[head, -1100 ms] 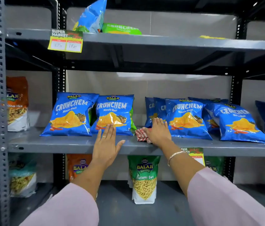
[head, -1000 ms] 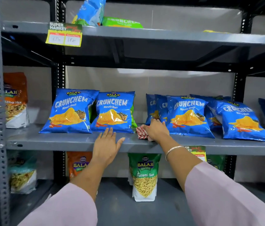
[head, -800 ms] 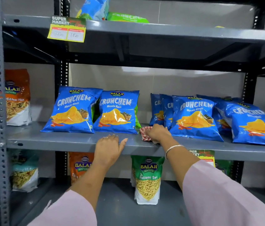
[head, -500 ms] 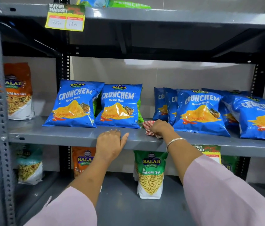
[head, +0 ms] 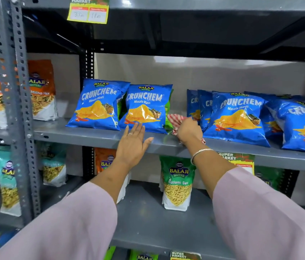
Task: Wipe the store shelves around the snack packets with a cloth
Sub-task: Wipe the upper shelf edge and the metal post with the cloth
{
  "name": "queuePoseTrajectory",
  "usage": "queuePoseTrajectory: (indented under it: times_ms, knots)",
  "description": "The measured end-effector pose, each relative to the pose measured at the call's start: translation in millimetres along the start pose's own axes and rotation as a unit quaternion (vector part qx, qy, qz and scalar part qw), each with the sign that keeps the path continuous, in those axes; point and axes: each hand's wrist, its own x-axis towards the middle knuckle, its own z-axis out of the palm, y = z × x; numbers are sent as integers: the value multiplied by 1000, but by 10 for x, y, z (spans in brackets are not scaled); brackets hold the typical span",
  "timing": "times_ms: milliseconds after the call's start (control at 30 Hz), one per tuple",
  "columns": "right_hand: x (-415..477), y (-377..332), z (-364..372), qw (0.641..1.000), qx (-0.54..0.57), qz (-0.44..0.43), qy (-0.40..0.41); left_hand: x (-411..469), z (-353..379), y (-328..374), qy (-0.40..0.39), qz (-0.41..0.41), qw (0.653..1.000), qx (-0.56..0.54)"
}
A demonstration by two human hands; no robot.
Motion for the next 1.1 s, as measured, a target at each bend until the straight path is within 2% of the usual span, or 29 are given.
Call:
queuePoseTrajectory:
  times_ms: [200,367,633,733,933,1100]
  knots:
    - [-238,-332,-29,993,90,-71,37,-462,-108,-212,61,-73,995,6]
    - [-556,-668,282,976,136,-166,47,-978,-224,-650,43,-124,989,67]
    - [-1433,-839,1260,930,181,-318,-30,-1646,-143,-1435,20,-186,979,82]
    - [-1655,-855,1704,918,129,-367,-71,-1788,-27,-1719,23,-182,979,92]
    - [-1715,-1035,2564,957,69,-259,-109,-1918,175,-2419,28,-156,983,87]
    - [-1652,-1316,3055,981,55,-154,-104,-1684,334,-2973,62,-102,989,85]
